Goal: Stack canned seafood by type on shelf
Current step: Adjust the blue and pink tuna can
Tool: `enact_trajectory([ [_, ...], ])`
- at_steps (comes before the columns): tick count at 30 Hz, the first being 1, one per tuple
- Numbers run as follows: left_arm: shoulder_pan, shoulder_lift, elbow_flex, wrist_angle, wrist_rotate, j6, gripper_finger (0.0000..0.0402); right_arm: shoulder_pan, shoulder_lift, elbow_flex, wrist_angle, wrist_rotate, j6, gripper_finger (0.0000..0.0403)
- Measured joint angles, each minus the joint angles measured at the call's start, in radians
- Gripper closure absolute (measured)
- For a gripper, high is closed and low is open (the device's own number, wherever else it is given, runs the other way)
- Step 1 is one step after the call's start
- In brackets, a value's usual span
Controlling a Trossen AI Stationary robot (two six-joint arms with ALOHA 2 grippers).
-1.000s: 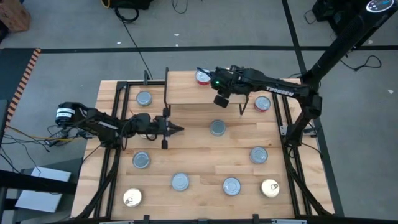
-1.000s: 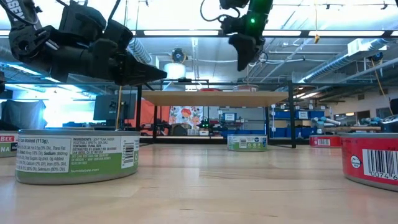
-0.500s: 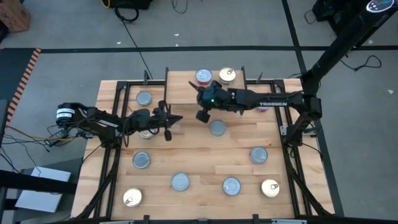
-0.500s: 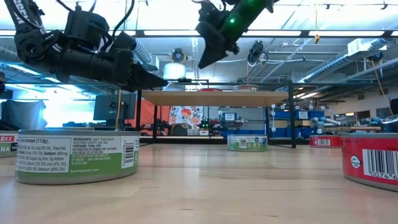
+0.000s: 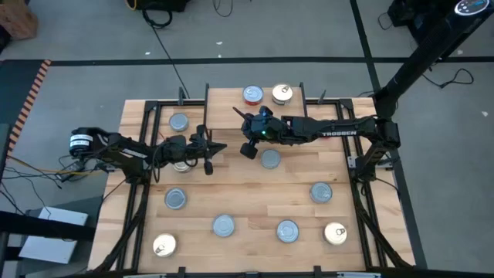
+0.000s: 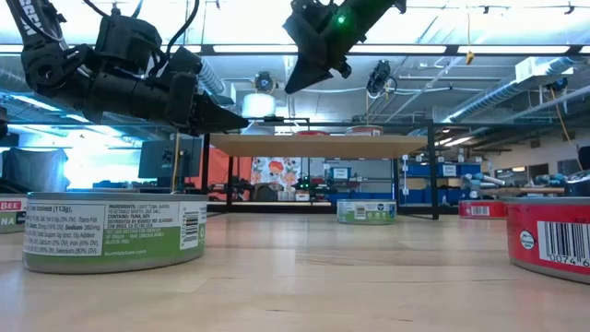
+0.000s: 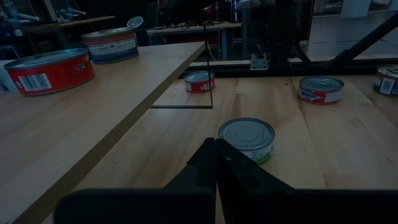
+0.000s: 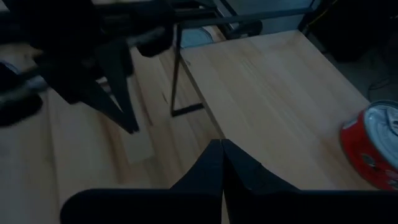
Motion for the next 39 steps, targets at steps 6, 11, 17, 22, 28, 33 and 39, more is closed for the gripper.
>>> enact_trajectory([
  [6,0.000,0.000,0.000,0.000,0.000,0.000,0.0394,0.017,0.000,0.000,0.000,0.001,0.071,0.0392],
  [11,0.000,0.000,0.000,0.000,0.000,0.000,0.0394,0.030,0.000,0.000,0.002,0.001,0.103,0.0394],
  [17,0.000,0.000,0.000,0.000,0.000,0.000,0.0394,0.029,0.000,0.000,0.011,0.001,0.111,0.0394],
  [22,0.000,0.000,0.000,0.000,0.000,0.000,0.0394,0.027,0.000,0.000,0.023,0.001,0.107,0.0394],
  [28,0.000,0.000,0.000,0.000,0.000,0.000,0.0394,0.027,0.000,0.000,0.023,0.001,0.104,0.0394],
  [33,0.000,0.000,0.000,0.000,0.000,0.001,0.0394,0.027,0.000,0.000,0.023,0.001,0.104,0.0394],
  [39,0.000,0.000,0.000,0.000,0.000,0.000,0.0394,0.027,0.000,0.000,0.023,0.001,0.104,0.0393],
])
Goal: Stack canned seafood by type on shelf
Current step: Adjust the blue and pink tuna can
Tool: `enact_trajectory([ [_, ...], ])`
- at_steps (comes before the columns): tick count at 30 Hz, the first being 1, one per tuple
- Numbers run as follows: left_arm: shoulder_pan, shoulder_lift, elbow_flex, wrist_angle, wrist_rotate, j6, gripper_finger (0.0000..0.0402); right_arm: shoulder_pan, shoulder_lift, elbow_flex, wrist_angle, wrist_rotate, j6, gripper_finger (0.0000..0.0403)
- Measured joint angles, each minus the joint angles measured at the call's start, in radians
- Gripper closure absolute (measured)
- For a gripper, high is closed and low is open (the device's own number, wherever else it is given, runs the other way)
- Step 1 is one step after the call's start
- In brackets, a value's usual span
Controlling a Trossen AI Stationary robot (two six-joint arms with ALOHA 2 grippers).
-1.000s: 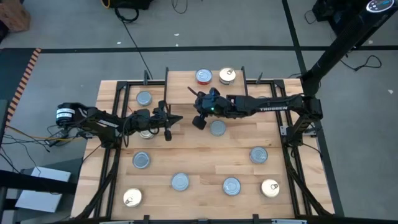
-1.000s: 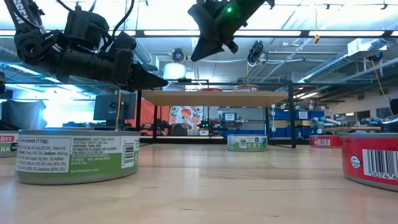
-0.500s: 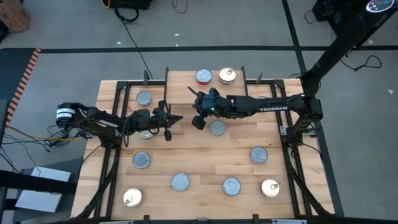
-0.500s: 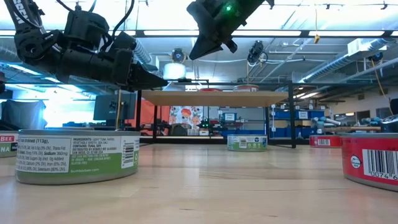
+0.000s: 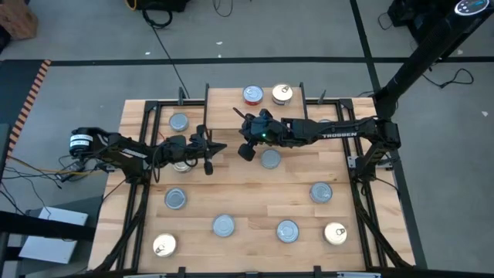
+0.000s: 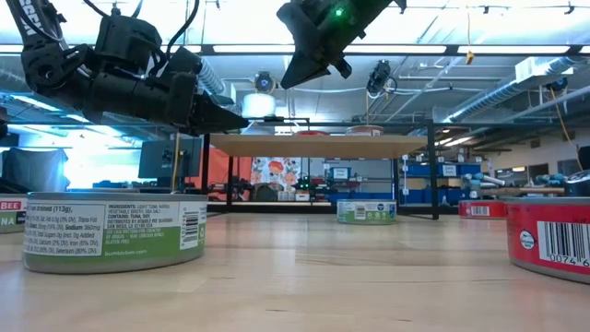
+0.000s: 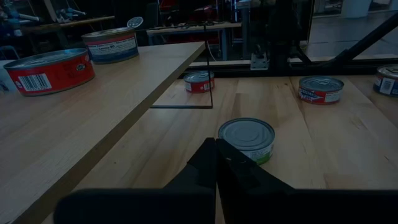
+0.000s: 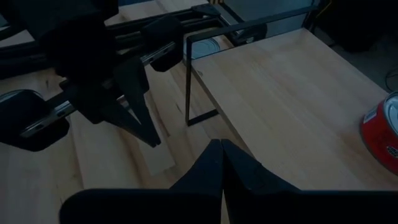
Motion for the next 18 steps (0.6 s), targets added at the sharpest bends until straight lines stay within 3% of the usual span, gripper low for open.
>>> enact_trajectory([
  [13,0.000,0.000,0.000,0.000,0.000,0.000,0.0394,0.000,0.001,0.000,0.030,0.000,-0.023,0.0393],
  [18,0.000,0.000,0.000,0.000,0.000,0.000,0.0394,0.001,0.001,0.000,0.074,0.000,-0.109,0.0393],
])
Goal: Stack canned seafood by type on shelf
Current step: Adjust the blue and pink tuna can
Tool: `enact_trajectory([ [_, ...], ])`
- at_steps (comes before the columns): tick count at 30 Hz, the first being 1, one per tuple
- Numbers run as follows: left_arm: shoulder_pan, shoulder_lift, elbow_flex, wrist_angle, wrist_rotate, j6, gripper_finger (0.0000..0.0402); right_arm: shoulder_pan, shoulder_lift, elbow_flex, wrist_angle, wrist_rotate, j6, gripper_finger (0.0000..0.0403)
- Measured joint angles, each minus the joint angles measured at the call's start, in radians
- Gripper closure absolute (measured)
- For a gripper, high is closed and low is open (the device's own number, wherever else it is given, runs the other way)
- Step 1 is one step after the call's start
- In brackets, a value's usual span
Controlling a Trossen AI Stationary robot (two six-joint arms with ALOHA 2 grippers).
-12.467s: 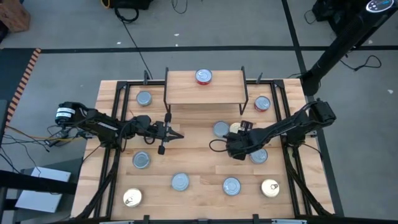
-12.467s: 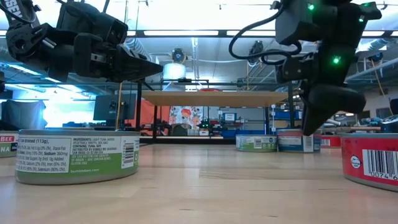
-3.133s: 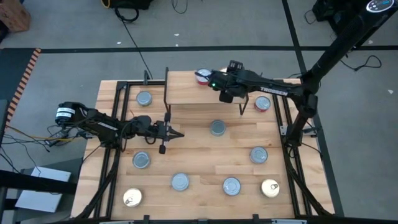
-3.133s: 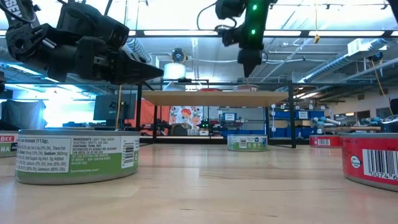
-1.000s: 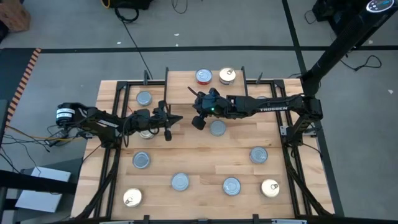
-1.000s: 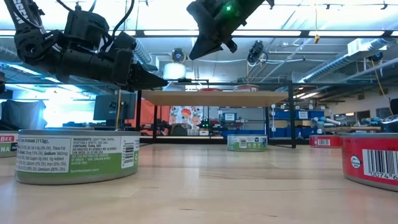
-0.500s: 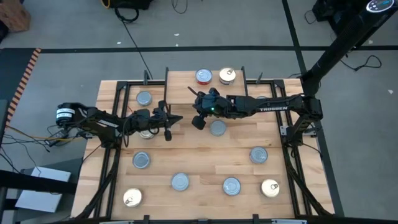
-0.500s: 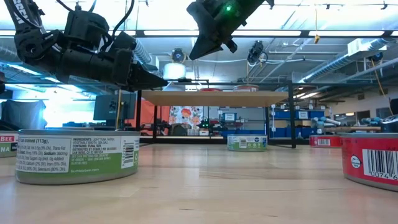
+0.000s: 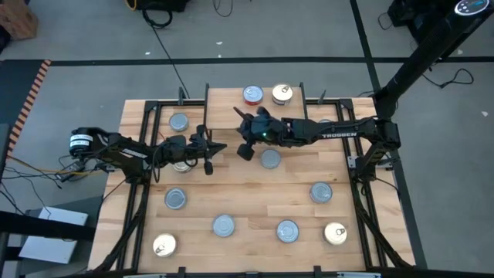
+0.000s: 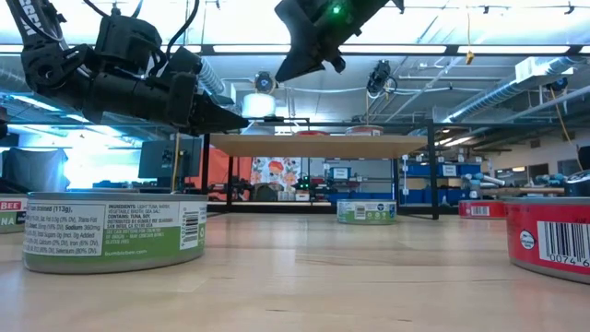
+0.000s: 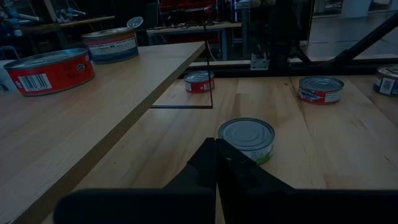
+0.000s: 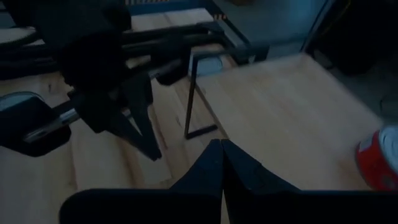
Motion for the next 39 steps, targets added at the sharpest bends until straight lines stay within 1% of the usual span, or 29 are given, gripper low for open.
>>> enact_trajectory([
  [3,0.000,0.000,0.000,0.000,0.000,0.000,0.0394,0.001,0.000,0.000,0.030,0.000,-0.053,0.0393],
  [8,0.000,0.000,0.000,0.000,0.000,0.000,0.0394,0.009,0.000,0.000,0.020,0.000,-0.143,0.0395],
  [16,0.000,0.000,0.000,0.002,0.000,0.000,0.0394,0.048,0.000,-0.004,-0.082,0.000,-0.191,0.0399],
  [19,0.000,0.000,0.000,0.055,0.000,0.000,0.0394,0.075,-0.002,-0.034,-0.045,-0.001,-0.210,0.0400],
  [24,0.000,0.000,0.002,0.111,0.001,-0.026,0.0394,0.115,-0.012,-0.130,0.094,-0.001,-0.229,0.0401],
  [30,0.000,0.000,0.002,0.131,0.007,-0.029,0.0394,0.145,-0.012,-0.238,0.215,-0.003,-0.168,0.0401],
  [33,0.000,0.000,0.008,0.131,0.012,-0.028,0.0394,0.177,-0.012,-0.258,0.224,0.001,-0.130,0.0401],
  [34,0.000,0.000,0.014,0.132,0.032,-0.026,0.0394,0.190,-0.012,-0.259,0.223,0.005,-0.126,0.0401],
  [37,-0.010,0.000,0.030,0.129,0.147,-0.021,0.0394,0.222,-0.012,-0.260,0.220,0.032,-0.135,0.0401],
  [39,-0.030,0.000,0.041,0.116,0.181,-0.021,0.0394,0.234,-0.016,-0.261,0.212,0.057,-0.136,0.0401],
])
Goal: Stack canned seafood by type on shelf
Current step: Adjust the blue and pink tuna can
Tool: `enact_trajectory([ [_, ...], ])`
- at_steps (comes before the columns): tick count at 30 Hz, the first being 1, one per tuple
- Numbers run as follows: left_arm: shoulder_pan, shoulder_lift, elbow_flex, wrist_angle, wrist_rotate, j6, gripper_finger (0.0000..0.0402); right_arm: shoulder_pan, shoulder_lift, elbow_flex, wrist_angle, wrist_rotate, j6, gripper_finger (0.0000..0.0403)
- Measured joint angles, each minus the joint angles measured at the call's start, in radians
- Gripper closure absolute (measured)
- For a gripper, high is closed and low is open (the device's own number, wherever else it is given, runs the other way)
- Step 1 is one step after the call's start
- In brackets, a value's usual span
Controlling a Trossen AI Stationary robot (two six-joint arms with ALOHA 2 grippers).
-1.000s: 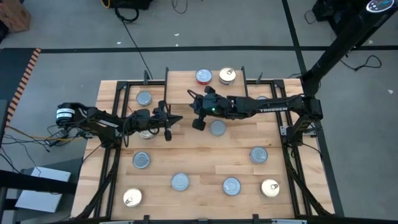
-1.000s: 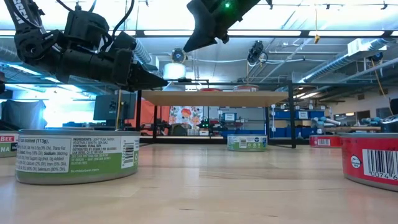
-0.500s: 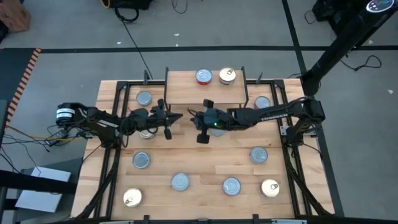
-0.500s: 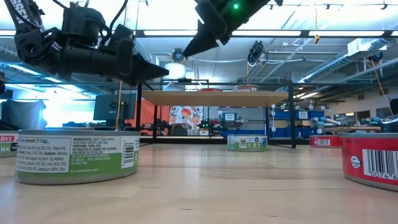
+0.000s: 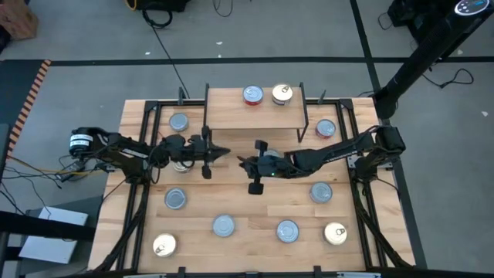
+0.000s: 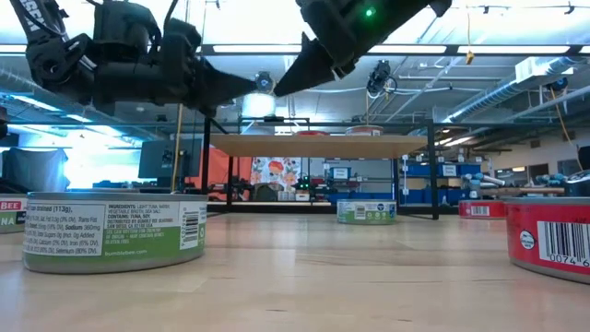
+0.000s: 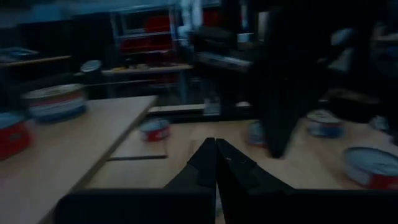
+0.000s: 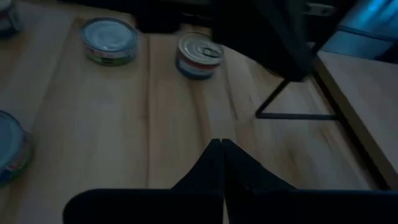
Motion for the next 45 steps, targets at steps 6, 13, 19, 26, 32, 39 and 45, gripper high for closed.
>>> enact_trajectory([
  [6,-0.085,-0.004,0.032,-0.110,0.023,0.050,0.0394,0.019,-0.030,0.000,-0.034,0.006,0.001,0.0401],
  [13,-0.172,-0.040,0.111,-0.443,0.023,0.045,0.0394,0.040,-0.074,0.000,-0.095,0.008,0.017,0.0400],
  [19,-0.238,-0.119,0.252,-1.016,-0.075,-0.011,0.0394,0.067,-0.083,0.000,-0.126,0.008,0.025,0.0400],
  [26,-0.306,-0.140,0.470,-1.658,-0.418,-0.210,0.0394,0.076,-0.084,0.000,-0.137,0.008,0.022,0.0400],
  [32,-0.307,-0.140,0.487,-2.046,-0.681,-0.540,0.0394,0.072,-0.084,0.000,-0.139,0.030,0.001,0.0400],
  [39,-0.242,-0.135,0.419,-2.061,-0.767,-0.665,0.0394,0.055,-0.083,0.000,-0.122,0.032,-0.031,0.0400],
  [45,-0.127,-0.130,0.363,-1.978,-0.758,-0.602,0.0394,0.047,-0.083,0.001,-0.108,0.032,-0.036,0.0400],
])
